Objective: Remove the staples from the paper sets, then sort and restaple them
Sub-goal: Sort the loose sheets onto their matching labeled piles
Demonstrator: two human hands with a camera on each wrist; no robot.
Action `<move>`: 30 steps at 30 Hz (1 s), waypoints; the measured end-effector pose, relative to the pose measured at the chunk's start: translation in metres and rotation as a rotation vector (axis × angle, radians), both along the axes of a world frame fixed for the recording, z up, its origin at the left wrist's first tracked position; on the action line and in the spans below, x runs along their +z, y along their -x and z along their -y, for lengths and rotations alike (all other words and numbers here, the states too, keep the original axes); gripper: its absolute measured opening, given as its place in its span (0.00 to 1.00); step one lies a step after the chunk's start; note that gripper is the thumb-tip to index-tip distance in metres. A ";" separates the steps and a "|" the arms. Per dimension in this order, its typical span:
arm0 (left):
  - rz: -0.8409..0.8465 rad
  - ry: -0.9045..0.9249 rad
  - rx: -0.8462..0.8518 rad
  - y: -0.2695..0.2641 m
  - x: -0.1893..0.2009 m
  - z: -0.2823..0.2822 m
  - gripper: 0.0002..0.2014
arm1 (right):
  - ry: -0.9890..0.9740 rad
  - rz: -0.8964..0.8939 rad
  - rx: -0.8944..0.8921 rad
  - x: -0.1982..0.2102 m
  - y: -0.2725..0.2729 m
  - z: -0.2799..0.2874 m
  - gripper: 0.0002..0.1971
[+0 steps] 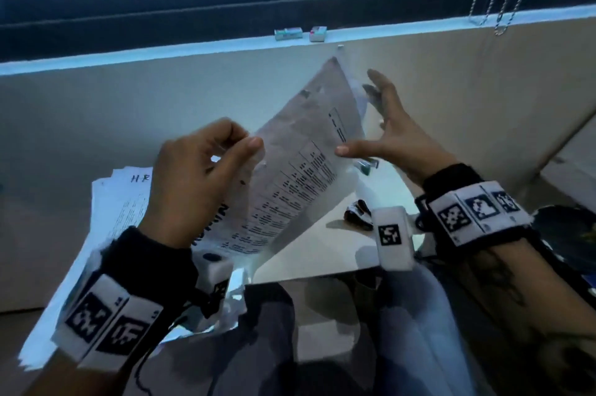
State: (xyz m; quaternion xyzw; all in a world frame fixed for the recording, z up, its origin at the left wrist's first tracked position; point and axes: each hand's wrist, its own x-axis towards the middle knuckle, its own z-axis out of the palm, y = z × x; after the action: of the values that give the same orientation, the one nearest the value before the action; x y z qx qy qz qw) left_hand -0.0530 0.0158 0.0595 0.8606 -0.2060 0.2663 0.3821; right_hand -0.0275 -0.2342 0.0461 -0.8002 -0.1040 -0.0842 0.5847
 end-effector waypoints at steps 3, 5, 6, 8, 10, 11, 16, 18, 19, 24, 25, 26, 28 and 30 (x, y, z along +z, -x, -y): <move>0.110 -0.047 0.087 -0.005 0.015 -0.010 0.20 | -0.061 -0.021 0.160 0.023 -0.011 -0.015 0.38; 0.184 -0.023 0.126 -0.009 0.025 -0.014 0.20 | -0.035 0.005 0.170 0.028 -0.014 -0.028 0.24; 0.223 -0.033 0.146 -0.010 0.029 -0.016 0.20 | -0.040 0.034 0.160 0.030 -0.015 -0.034 0.19; 0.265 -0.051 0.201 -0.010 0.038 -0.023 0.20 | -0.080 0.110 0.131 0.034 -0.014 -0.039 0.13; 0.254 0.024 0.250 -0.010 0.050 -0.039 0.18 | -0.142 0.165 0.103 0.042 -0.012 -0.037 0.11; 0.217 0.107 0.249 -0.011 0.054 -0.050 0.17 | -0.170 0.195 0.100 0.049 -0.010 -0.035 0.11; -0.095 0.560 -0.195 -0.015 0.051 -0.076 0.27 | -0.351 0.318 0.180 0.080 0.001 -0.037 0.13; -0.117 0.560 -0.231 -0.014 0.042 -0.071 0.28 | -0.431 0.298 0.217 0.086 0.000 -0.051 0.16; -0.113 0.569 -0.226 -0.009 0.041 -0.066 0.27 | -0.471 0.279 0.230 0.087 0.000 -0.058 0.15; -0.074 0.603 -0.144 -0.007 0.052 -0.082 0.24 | -0.426 0.153 0.208 0.088 -0.004 -0.089 0.16; -0.093 0.599 -0.127 -0.009 0.055 -0.089 0.21 | -0.371 0.101 0.207 0.084 -0.005 -0.092 0.18; -0.134 0.613 -0.096 -0.015 0.055 -0.100 0.17 | -0.309 0.034 0.201 0.077 -0.006 -0.094 0.18; -0.243 0.643 -0.023 -0.031 0.051 -0.125 0.12 | -0.163 -0.116 0.195 0.056 -0.004 -0.099 0.19; -0.416 0.654 0.049 -0.049 0.035 -0.150 0.12 | -0.038 -0.248 0.216 0.028 0.002 -0.107 0.20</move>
State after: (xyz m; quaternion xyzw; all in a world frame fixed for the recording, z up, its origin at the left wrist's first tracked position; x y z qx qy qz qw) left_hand -0.0035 0.1659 0.0944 0.7338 -0.0076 0.1465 0.6634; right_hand -0.0299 -0.1271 0.0741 -0.7774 -0.1150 0.0768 0.6137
